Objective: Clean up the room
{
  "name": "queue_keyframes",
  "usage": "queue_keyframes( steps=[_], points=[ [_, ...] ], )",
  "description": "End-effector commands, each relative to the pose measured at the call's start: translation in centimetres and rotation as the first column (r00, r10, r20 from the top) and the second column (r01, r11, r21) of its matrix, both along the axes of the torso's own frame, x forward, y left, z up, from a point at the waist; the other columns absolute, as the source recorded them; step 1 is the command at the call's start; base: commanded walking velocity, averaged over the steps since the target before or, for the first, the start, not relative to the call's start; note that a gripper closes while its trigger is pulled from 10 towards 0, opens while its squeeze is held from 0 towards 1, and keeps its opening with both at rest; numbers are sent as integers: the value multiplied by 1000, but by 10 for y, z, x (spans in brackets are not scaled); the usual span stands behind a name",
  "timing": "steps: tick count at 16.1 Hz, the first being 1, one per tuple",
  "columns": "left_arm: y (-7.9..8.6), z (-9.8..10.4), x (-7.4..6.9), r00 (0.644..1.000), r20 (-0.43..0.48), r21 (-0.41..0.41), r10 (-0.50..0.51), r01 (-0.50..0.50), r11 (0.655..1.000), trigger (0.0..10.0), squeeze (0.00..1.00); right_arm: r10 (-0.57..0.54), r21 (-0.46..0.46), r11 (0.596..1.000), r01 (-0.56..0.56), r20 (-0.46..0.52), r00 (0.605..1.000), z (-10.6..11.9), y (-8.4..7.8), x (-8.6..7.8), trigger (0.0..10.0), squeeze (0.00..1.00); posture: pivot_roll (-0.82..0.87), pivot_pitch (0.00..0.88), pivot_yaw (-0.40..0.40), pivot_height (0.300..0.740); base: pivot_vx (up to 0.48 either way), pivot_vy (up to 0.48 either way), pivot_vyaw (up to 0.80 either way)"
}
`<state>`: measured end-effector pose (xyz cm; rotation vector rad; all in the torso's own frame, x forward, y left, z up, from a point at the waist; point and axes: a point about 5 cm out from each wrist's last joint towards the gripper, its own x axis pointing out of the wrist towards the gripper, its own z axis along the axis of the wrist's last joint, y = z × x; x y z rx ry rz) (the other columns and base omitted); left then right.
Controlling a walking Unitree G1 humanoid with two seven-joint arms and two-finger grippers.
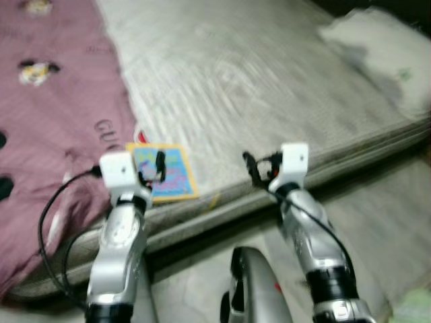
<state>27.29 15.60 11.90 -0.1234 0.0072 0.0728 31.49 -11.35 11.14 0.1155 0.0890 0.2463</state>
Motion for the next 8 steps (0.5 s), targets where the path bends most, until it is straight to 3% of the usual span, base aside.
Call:
queue_keyframes(
  steps=[1,5,8],
  points=[
    [6,-6,-3,999,-29,7,27,-26,1000,10000,0,24,4,1000,-24,-7,1000,-2,6,-2,10000,0,101,83,-76,544,0,0,0],
    [8,-8,-1,996,-52,18,67,-66,998,10000,0,6,-7,1000,-6,-13,1000,-4,1,-3,10000,0,90,80,-74,519,0,0,0],
    [15,-24,3,984,-165,-2,67,-68,998,10000,0,-15,-21,1000,14,-18,1000,-4,-6,-4,10000,0,84,79,-72,519,0,0,0]
  ],
)
